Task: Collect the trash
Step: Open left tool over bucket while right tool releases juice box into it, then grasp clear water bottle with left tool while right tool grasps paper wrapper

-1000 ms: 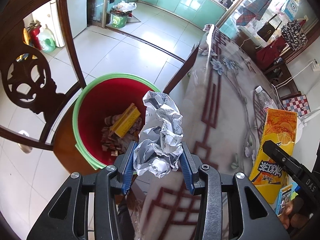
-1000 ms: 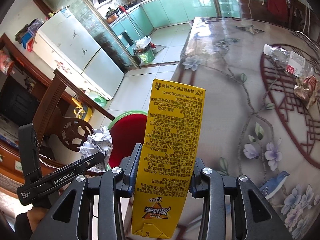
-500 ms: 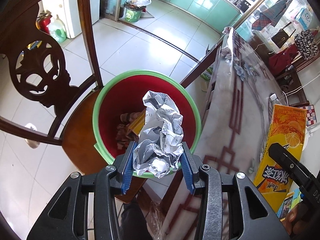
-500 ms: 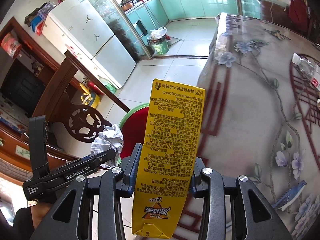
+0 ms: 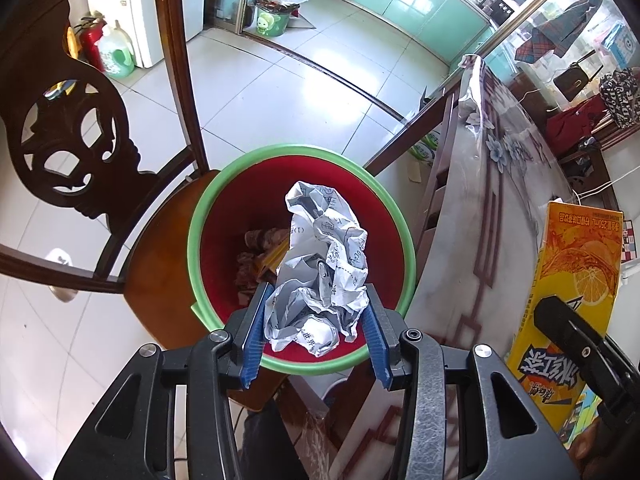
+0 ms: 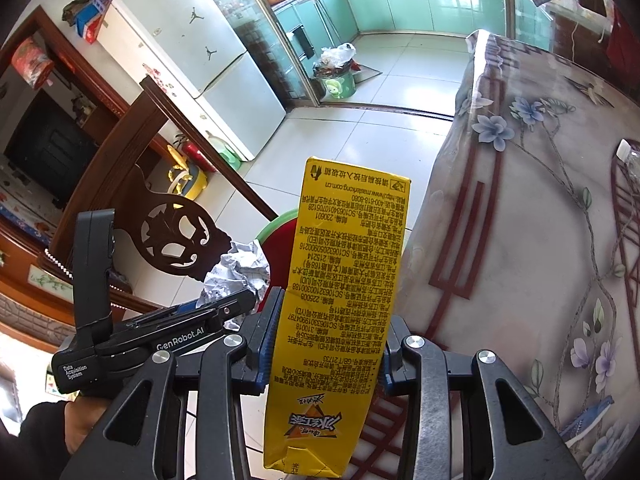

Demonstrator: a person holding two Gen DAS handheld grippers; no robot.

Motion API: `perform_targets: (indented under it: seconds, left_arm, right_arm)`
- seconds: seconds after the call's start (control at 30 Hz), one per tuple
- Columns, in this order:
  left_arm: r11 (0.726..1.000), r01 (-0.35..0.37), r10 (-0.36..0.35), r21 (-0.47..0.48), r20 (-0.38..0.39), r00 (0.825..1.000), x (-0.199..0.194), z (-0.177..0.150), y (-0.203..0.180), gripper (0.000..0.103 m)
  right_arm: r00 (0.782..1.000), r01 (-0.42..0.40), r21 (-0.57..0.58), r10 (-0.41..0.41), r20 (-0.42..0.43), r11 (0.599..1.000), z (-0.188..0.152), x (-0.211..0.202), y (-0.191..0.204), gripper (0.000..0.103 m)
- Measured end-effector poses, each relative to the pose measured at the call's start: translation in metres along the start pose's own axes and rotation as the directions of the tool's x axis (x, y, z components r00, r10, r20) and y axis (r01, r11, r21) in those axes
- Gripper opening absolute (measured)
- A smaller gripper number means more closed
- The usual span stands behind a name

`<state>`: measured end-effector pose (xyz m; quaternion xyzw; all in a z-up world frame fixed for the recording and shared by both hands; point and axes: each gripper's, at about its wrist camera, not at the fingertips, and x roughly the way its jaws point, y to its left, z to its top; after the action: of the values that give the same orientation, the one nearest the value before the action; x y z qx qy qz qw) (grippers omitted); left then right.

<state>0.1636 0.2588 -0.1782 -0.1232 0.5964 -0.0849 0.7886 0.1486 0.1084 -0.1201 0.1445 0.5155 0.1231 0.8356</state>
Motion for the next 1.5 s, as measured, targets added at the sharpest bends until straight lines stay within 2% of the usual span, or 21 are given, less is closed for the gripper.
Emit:
perform_targets:
  seconds: [0.37, 0.43, 0.53, 0.6, 0.63, 0.77, 0.87, 0.9, 1.13, 1.27, 1.33, 1.43, 1.5]
  left_arm:
    - [0.998, 0.002, -0.002, -0.058, -0.005, 1.000, 0.003, 0.007, 0.009, 0.047]
    - [0.997, 0.009, -0.009, -0.074, 0.004, 1.000, 0.001, 0.009, 0.012, 0.051]
    - [0.995, 0.018, -0.015, -0.097, 0.031, 0.999, -0.005, 0.010, 0.014, 0.063]
    - [0.994, 0.020, -0.014, -0.110, 0.057, 0.998, -0.011, 0.012, 0.016, 0.082]
    - [0.993, 0.019, -0.010, -0.118, 0.074, 0.997, -0.015, 0.012, 0.018, 0.083]
    - [0.989, 0.014, 0.004, -0.150, 0.115, 0.993, -0.027, 0.011, 0.024, 0.083]
    - [0.986, 0.014, 0.007, -0.167, 0.123, 0.992, -0.032, 0.006, 0.027, 0.083]
    - [0.985, 0.013, 0.008, -0.170, 0.123, 0.992, -0.033, 0.004, 0.028, 0.083]
    - [0.989, 0.004, 0.016, -0.149, 0.131, 0.991, -0.044, -0.010, 0.021, 0.083]
    - [0.995, 0.020, -0.007, -0.100, 0.129, 0.992, -0.047, -0.020, 0.004, 0.083]
    - [0.997, 0.033, -0.025, -0.068, 0.121, 0.992, -0.047, -0.026, -0.008, 0.083]
    - [0.999, 0.053, -0.052, -0.008, 0.111, 0.992, -0.048, -0.035, -0.034, 0.083]
    - [0.997, 0.062, -0.066, 0.038, 0.114, 0.991, -0.051, -0.042, -0.052, 0.083]
  right_arm:
    - [0.999, -0.006, -0.006, 0.006, -0.036, 1.000, 0.006, 0.014, 0.002, 0.037]
    - [0.999, -0.015, -0.004, 0.015, -0.039, 1.000, 0.008, 0.017, 0.001, 0.037]
    - [0.999, -0.021, -0.003, 0.021, -0.049, 1.000, 0.010, 0.022, 0.001, 0.038]
    - [0.998, -0.026, -0.005, 0.025, -0.058, 1.000, 0.010, 0.026, 0.002, 0.038]
    - [0.998, -0.024, -0.006, 0.023, -0.061, 1.000, 0.010, 0.027, 0.003, 0.038]
    - [0.996, -0.010, -0.023, 0.008, -0.085, 1.000, 0.011, 0.035, 0.009, 0.042]
    - [0.998, -0.003, -0.042, 0.000, -0.064, 0.999, 0.012, 0.033, 0.013, 0.058]
    - [0.998, 0.000, -0.050, -0.002, -0.055, 0.999, 0.012, 0.032, 0.014, 0.060]
    - [1.000, 0.009, -0.065, -0.010, -0.015, 0.998, 0.007, 0.016, 0.011, 0.061]
    - [0.998, 0.064, -0.028, -0.063, 0.024, 0.998, -0.002, -0.009, -0.026, 0.061]
    - [0.992, 0.117, 0.021, -0.118, 0.048, 0.993, -0.008, -0.029, -0.062, 0.062]
    - [0.969, 0.227, 0.127, -0.238, 0.074, 0.965, -0.015, -0.064, -0.129, 0.062]
    - [0.942, 0.301, 0.193, -0.322, 0.090, 0.934, -0.016, -0.090, -0.178, 0.062]
